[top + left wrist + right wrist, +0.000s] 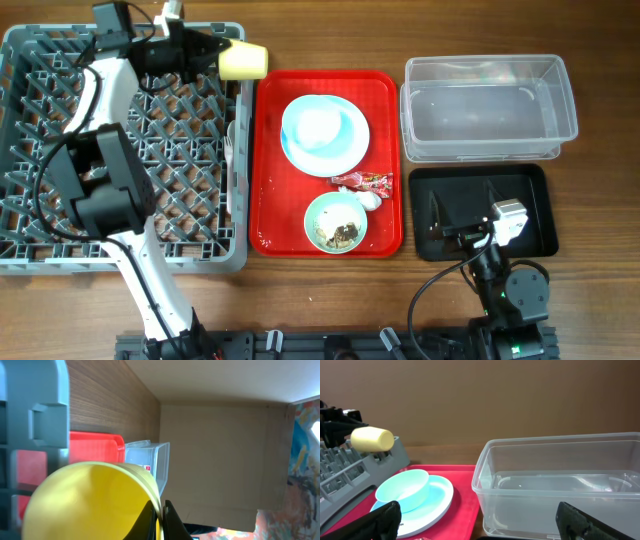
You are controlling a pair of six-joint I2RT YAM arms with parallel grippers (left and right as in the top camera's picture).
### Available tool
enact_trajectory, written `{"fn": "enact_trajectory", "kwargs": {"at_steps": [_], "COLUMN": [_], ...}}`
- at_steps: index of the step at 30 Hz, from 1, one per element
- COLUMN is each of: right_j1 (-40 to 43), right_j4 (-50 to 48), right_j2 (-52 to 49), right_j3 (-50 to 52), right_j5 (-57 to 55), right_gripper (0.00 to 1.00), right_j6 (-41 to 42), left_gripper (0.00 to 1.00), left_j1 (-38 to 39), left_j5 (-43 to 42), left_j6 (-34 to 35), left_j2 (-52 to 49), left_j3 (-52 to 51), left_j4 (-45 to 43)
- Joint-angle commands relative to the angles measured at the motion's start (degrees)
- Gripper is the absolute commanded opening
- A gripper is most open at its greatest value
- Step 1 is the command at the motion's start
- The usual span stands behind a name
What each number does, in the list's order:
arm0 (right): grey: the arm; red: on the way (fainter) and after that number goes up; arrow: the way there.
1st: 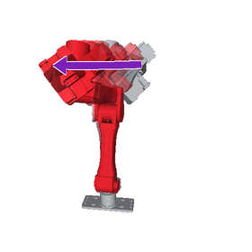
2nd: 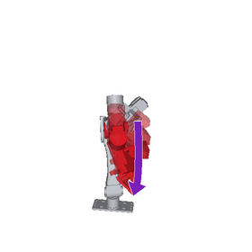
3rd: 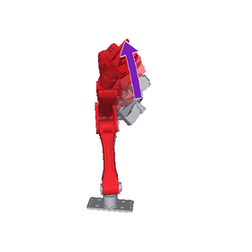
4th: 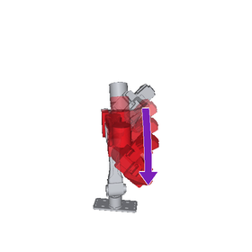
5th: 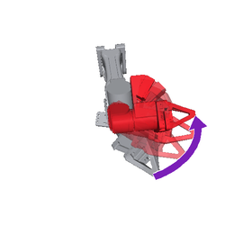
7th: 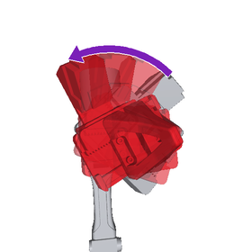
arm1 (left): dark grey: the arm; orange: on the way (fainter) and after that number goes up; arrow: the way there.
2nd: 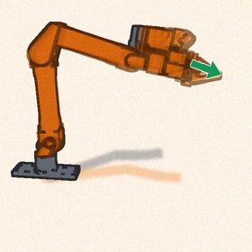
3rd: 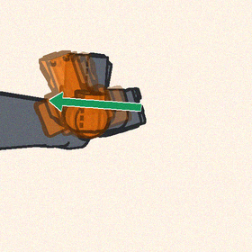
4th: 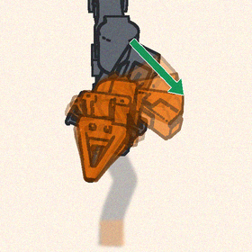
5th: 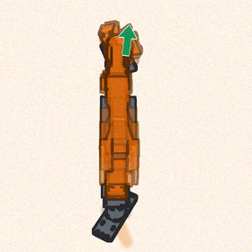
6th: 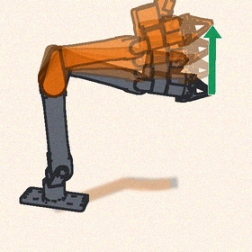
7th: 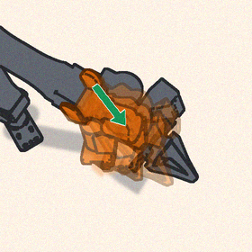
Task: Sort waste into correct bins and load items into the dishwasher rack
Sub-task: 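Lift the yellow cup and place it in the dish rack, then release the yellow cup and raise the left gripper from the rack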
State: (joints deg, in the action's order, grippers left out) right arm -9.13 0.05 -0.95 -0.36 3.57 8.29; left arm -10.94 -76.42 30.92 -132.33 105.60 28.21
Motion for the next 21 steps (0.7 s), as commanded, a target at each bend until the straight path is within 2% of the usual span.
{"fn": "enact_trajectory", "kwargs": {"at_steps": [1, 4, 10, 11, 14, 16, 18, 21], "right_j1": [-0.07, -0.07, -0.07, -0.07, -0.07, -0.07, -0.07, -0.07], "right_j4": [-0.13, -0.13, -0.11, -0.13, -0.13, -0.13, -0.13, -0.13], "right_j2": [0.15, 0.15, 0.15, 0.15, 0.15, 0.15, 0.15, 0.15], "right_j3": [0.07, 0.07, 0.07, 0.07, 0.07, 0.07, 0.07, 0.07], "right_j5": [-0.31, -0.31, -0.31, -0.31, -0.31, -0.31, -0.31, -0.31], "right_gripper": [1.00, 1.00, 1.00, 1.00, 1.00, 1.00, 1.00, 1.00], "right_j6": [-0.44, -0.42, -0.44, -0.42, -0.44, -0.44, -0.44, -0.42], "left_gripper": [0.04, 0.04, 0.04, 0.07, 0.27, 0.34, 0.36, 0.46], "left_j1": [0.33, -0.22, -2.10, -2.21, -2.21, -2.03, -2.03, -2.23], "left_j5": [9.79, 14.53, 17.68, 19.80, 28.55, 32.87, 33.88, 33.88], "left_j6": [-0.57, -0.83, -2.75, -4.22, -5.29, -6.86, -8.02, -8.00], "left_j2": [-0.81, -0.81, -0.81, -0.81, -0.81, -0.81, -0.81, -0.44], "left_j3": [-1.27, -2.47, -2.56, -2.56, -2.56, -2.56, -2.56, -2.47], "left_j4": [2.43, 4.26, 6.69, 7.85, 11.41, 12.81, 13.38, 13.18]}}
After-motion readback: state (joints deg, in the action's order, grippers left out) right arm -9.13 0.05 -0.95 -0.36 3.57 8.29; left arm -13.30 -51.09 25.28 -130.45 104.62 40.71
